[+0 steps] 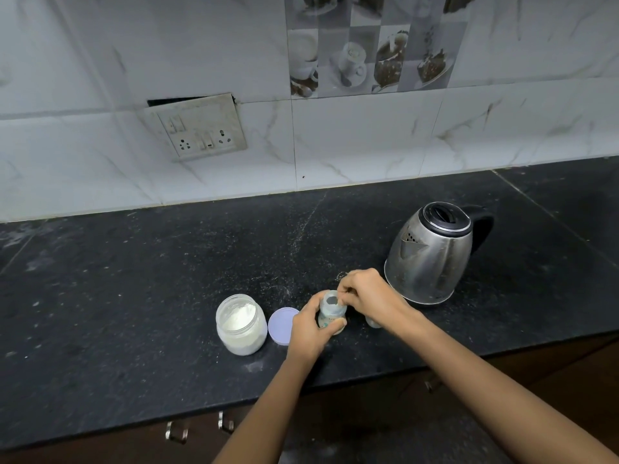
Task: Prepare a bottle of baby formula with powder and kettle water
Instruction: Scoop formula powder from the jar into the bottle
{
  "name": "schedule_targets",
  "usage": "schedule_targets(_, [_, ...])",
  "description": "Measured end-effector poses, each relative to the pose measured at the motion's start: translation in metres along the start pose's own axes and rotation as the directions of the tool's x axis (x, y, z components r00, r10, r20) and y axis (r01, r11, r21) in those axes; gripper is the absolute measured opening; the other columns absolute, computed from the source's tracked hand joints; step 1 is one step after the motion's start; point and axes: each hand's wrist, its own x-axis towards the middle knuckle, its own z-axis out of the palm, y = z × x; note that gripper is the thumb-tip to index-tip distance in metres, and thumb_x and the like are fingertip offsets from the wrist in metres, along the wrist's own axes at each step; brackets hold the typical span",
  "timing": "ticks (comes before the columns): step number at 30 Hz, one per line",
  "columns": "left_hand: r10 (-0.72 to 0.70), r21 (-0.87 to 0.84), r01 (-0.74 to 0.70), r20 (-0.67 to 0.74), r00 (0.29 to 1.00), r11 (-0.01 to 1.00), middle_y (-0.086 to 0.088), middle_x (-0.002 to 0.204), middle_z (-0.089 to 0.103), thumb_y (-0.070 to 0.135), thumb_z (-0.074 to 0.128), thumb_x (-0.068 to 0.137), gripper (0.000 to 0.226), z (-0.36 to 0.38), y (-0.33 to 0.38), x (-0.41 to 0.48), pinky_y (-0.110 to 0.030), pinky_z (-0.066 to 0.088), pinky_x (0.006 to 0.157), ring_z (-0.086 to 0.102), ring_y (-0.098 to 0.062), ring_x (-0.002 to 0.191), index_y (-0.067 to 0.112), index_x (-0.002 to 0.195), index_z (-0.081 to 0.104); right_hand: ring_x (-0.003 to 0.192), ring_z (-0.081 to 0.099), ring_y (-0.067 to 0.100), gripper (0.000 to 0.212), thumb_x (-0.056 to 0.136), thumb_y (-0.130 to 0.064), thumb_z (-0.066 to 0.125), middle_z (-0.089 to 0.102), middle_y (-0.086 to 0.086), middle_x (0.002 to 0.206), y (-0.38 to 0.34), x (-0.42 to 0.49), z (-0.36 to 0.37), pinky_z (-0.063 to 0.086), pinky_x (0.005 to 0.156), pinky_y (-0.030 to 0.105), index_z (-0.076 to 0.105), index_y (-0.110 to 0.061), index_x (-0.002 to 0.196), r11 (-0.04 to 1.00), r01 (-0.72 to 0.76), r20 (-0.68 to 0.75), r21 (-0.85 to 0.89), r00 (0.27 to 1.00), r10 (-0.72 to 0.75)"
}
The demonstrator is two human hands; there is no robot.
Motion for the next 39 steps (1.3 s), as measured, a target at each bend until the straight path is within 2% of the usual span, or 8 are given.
schedule_targets(3, [0.005, -0.001, -0.005, -0.006, 1.0, 1.0, 0.018, 0.11, 0.065, 0.021, 0.076, 0.074, 0.048, 0.0, 0.0, 0.0, -0.016, 0.046, 0.088, 0.059, -0.002, 0.104, 0.035, 0.115, 0.058, 0.077, 0.061, 0.012, 0.014, 0.087, -0.011, 0.06, 0.063, -0.006, 0.085, 0.0, 0.0, -0.006, 0.052, 0.076, 0.031, 0.068, -0.017, 0.076, 1.0, 0.003, -0.043, 0.022, 0.999, -0.002])
schedule_targets(7, [0.01, -0.001, -0.01, -0.006, 1.0, 1.0, 0.022, 0.11, 0.064, 0.018, 0.076, 0.074, 0.048, 0.0, 0.0, 0.0, -0.013, 0.045, 0.087, 0.059, -0.001, 0.105, 0.035, 0.116, 0.058, 0.059, 0.06, 0.002, 0.018, 0.083, -0.012, 0.062, 0.06, -0.016, 0.057, 0.001, -0.002, -0.011, 0.053, 0.067, 0.025, 0.068, -0.02, 0.069, 0.989, -0.067, -0.096, 0.134, 0.992, 0.08])
schedule_targets(9, [0.012, -0.005, -0.012, -0.006, 1.0, 1.0, 0.022, 0.11, 0.064, 0.019, 0.076, 0.074, 0.048, -0.001, 0.0, 0.0, -0.013, 0.045, 0.087, 0.059, -0.001, 0.105, 0.035, 0.115, 0.058, 0.058, 0.06, 0.0, 0.019, 0.083, -0.012, 0.062, 0.059, -0.018, 0.054, 0.0, -0.003, -0.01, 0.053, 0.066, 0.023, 0.067, -0.022, 0.068, 0.985, -0.068, -0.113, 0.157, 0.99, 0.086])
schedule_targets(15, [0.012, 0.011, -0.012, 0.004, 1.0, 1.0, 0.018, 0.112, 0.064, 0.02, 0.075, 0.073, 0.049, 0.0, 0.0, 0.001, -0.015, 0.045, 0.088, 0.059, -0.002, 0.105, 0.03, 0.118, 0.058, 0.066, 0.063, 0.003, 0.02, 0.086, -0.011, 0.061, 0.067, -0.009, 0.079, 0.0, -0.007, -0.004, 0.053, 0.069, 0.024, 0.066, -0.023, 0.071, 0.985, -0.002, -0.181, 0.173, 0.983, 0.034])
schedule_targets(21, [0.006, 0.037, -0.006, 0.008, 1.0, 0.999, 0.018, 0.113, 0.063, 0.018, 0.075, 0.074, 0.05, -0.001, 0.002, 0.001, -0.011, 0.042, 0.087, 0.058, -0.001, 0.105, 0.03, 0.119, 0.056, 0.072, 0.06, 0.008, 0.012, 0.088, -0.014, 0.061, 0.062, -0.008, 0.081, 0.005, -0.014, -0.001, 0.05, 0.073, 0.026, 0.072, -0.018, 0.083, 0.992, 0.097, -0.19, 0.081, 0.979, -0.08])
schedule_targets(27, [-0.013, 0.038, 0.013, 0.016, 1.0, 0.999, 0.018, 0.112, 0.063, 0.018, 0.075, 0.073, 0.051, -0.001, 0.001, 0.002, -0.01, 0.042, 0.086, 0.058, -0.001, 0.105, 0.031, 0.119, 0.056, 0.062, 0.065, 0.006, 0.013, 0.088, -0.009, 0.064, 0.066, -0.005, 0.076, -0.001, -0.017, -0.004, 0.053, 0.068, 0.021, 0.071, -0.015, 0.079, 0.967, 0.01, -0.267, 0.256, 0.962, 0.061])
schedule_targets(32, [-0.042, 0.053, 0.041, 0.023, 0.999, 0.998, 0.016, 0.113, 0.063, 0.02, 0.076, 0.073, 0.053, -0.002, 0.001, 0.002, -0.009, 0.041, 0.086, 0.057, 0.001, 0.105, 0.035, 0.119, 0.054, 0.059, 0.069, 0.01, 0.008, 0.086, -0.01, 0.067, 0.071, 0.002, 0.064, -0.007, -0.014, -0.02, 0.056, 0.066, 0.02, 0.073, -0.011, 0.08, 0.887, -0.106, -0.24, 0.45, 0.942, 0.235])
schedule_targets(39, [-0.101, 0.046, 0.098, 0.053, 0.993, 0.994, 0.018, 0.119, 0.061, 0.028, 0.079, 0.071, 0.07, -0.003, -0.001, 0.001, -0.013, 0.042, 0.091, 0.056, 0.005, 0.108, 0.03, 0.132, 0.048, 0.06, 0.069, 0.013, 0.007, 0.086, -0.01, 0.069, 0.071, 0.005, 0.064, -0.013, -0.015, -0.041, 0.056, 0.062, 0.019, 0.073, -0.012, 0.08, 0.784, -0.069, -0.25, 0.616, 0.927, 0.278])
